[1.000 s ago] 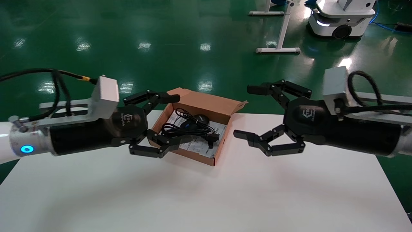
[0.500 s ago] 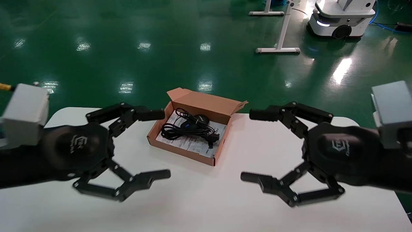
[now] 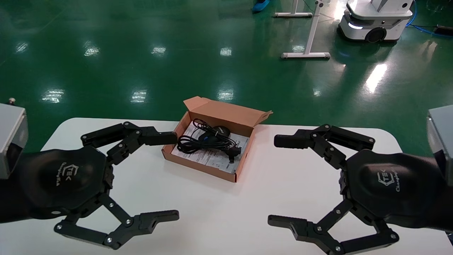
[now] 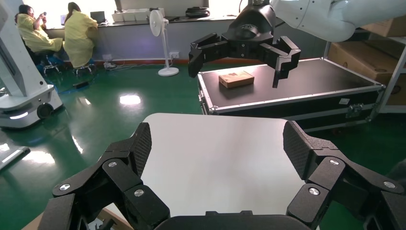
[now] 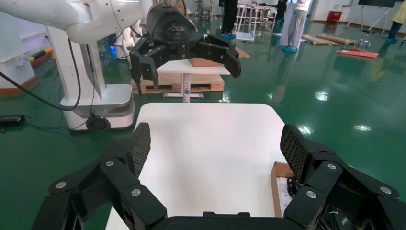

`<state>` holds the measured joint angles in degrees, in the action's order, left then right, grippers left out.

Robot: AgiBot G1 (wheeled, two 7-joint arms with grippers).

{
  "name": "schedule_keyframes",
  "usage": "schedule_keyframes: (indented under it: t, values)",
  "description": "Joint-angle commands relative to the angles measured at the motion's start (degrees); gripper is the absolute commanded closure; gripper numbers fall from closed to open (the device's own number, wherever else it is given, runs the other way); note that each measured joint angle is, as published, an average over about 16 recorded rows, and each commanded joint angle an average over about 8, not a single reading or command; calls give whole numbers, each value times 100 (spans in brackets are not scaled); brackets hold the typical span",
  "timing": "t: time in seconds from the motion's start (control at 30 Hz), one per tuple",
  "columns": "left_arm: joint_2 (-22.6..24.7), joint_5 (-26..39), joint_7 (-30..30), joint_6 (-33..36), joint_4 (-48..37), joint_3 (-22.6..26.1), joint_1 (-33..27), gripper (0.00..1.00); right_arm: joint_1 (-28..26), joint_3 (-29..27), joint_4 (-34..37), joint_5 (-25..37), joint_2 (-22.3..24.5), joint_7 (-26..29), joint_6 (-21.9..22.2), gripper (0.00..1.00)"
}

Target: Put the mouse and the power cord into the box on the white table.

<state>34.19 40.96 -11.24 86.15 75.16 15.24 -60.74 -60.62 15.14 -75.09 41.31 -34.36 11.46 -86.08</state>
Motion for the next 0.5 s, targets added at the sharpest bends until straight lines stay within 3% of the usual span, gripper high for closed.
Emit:
schedule_keyframes:
  t: [0.03,0.5]
  values:
    - [15,13,8,-7,-30,13,-14,0,-17,17,32,6,-13,-16,7,0]
    - [61,65,37,-34,-119,57,-58,0,-78,73,129,43,-54,-63,32,0]
